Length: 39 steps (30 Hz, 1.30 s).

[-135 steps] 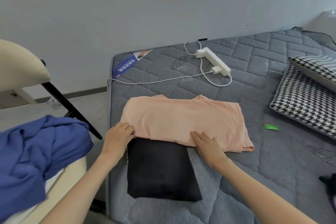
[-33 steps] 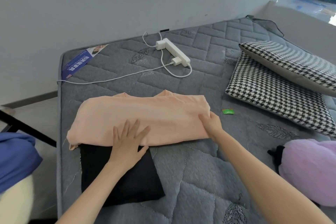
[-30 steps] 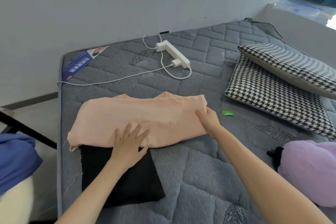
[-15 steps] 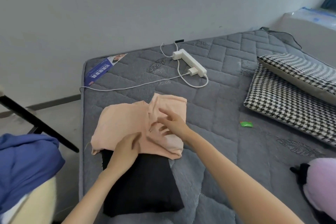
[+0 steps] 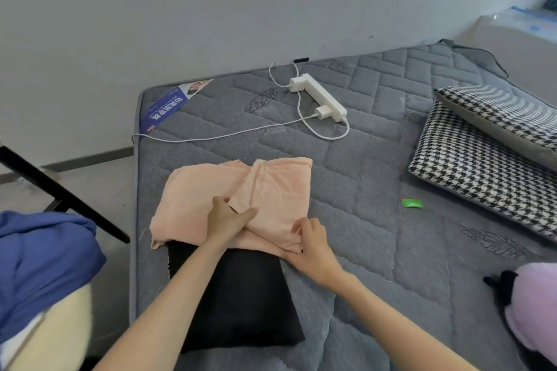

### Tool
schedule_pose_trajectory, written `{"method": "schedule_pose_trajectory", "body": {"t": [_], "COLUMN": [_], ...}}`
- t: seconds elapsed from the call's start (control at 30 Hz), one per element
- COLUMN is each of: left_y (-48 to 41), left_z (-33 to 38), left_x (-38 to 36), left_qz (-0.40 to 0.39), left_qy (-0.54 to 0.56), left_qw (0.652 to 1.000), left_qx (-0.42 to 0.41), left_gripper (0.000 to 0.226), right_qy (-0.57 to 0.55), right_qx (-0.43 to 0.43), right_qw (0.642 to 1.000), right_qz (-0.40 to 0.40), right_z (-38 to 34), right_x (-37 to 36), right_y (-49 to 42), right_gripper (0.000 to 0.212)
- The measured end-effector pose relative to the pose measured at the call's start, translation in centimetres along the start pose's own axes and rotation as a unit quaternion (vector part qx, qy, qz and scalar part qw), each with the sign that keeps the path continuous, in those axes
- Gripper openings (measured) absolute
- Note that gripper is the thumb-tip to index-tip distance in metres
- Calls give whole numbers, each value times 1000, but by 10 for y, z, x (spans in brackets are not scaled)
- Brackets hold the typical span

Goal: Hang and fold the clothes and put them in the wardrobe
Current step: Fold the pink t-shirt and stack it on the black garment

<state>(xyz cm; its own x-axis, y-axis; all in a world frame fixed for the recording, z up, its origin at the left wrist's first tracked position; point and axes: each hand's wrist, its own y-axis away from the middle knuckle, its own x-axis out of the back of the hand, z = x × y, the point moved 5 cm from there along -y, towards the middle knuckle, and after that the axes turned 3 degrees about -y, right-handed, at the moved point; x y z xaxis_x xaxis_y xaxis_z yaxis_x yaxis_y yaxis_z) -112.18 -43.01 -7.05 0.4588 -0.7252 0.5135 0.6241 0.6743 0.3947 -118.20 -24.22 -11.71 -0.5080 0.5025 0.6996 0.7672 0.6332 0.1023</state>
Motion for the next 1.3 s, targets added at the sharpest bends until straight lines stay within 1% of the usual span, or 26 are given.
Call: {"method": "schedule_pose_trajectory", "body": {"t": [0.03, 0.1, 0.23, 0.27, 0.33, 0.43, 0.5, 0.57, 0.63, 0.67, 0.7, 0.73, 0.77, 0.87, 0.93, 1.0, 1.1, 1.13, 1.2, 1.3], "left_y": [-1, -2, 3, 7, 12, 12, 12, 12, 11, 10, 7, 4, 1, -11, -17, -19, -22, -22, -23, -24], "left_z": [0, -3, -16, -20, -25, -21, -9, 7, 23, 30, 35, 37, 37, 16, 0, -9, -13, -14, -13, -13], "left_x": [1, 5, 12, 12, 10, 10, 11, 13, 7, 0, -11, -23, -34, -55, -58, -56, -54, -53, -53, -52], "left_qz": [-4, -7, -1, -3, -15, -37, -32, 21, 78, 83, 68, 44, 19, -26, -20, -1, 5, 9, 13, 3], "left_qy": [-13, -7, 7, -3, -39, -100, -171, -267, -346, -373, -396, -411, -423, -457, -471, -471, -461, -457, -455, -442], "left_qw": [1000, 1000, 1000, 1000, 999, 994, 984, 959, 920, 900, 883, 870, 863, 855, 850, 848, 851, 853, 854, 861], "left_qx": [-6, -6, -1, -2, -12, -20, -41, -91, -167, -208, -242, -267, -276, -244, -234, -244, -252, -253, -253, -253], "left_gripper": [77, 75, 70, 69, 69, 70, 73, 72, 60, 54, 51, 51, 52, 54, 58, 68, 76, 76, 64, 61], "right_qy": [16, 48, 109, 118, 148, 194, 192, 159, 109, 89, 76, 72, 75, 105, 120, 129, 123, 139, 178, 176], "right_qx": [16, 50, 128, 143, 158, 141, 123, 87, 50, 41, 36, 31, 26, 34, 50, 47, -10, -26, -49, -85], "right_qw": [1000, 997, 985, 982, 976, 969, 971, 982, 993, 994, 995, 995, 996, 994, 991, 990, 992, 990, 983, 981], "right_qz": [16, 21, 26, 26, 1, -58, -74, -52, 8, 41, 61, 63, 49, -14, -36, -35, -20, -18, -15, -16], "right_z": [-1, -5, -14, -14, -11, -6, -8, -9, -6, -5, -4, -4, -5, -8, -9, -5, 9, 14, 22, 30], "right_x": [1, 4, 16, 18, 18, 12, 15, 24, 36, 41, 43, 43, 39, 19, 8, 2, 1, 1, 2, 9], "right_y": [1, 2, 3, 3, 3, 6, 5, -2, -13, -19, -26, -33, -41, -64, -79, -95, -118, -126, -140, -156], "right_gripper": [30, 17, 14, 14, 13, 12, 13, 14, 19, 23, 29, 36, 42, 50, 50, 51, 55, 56, 58, 59]}}
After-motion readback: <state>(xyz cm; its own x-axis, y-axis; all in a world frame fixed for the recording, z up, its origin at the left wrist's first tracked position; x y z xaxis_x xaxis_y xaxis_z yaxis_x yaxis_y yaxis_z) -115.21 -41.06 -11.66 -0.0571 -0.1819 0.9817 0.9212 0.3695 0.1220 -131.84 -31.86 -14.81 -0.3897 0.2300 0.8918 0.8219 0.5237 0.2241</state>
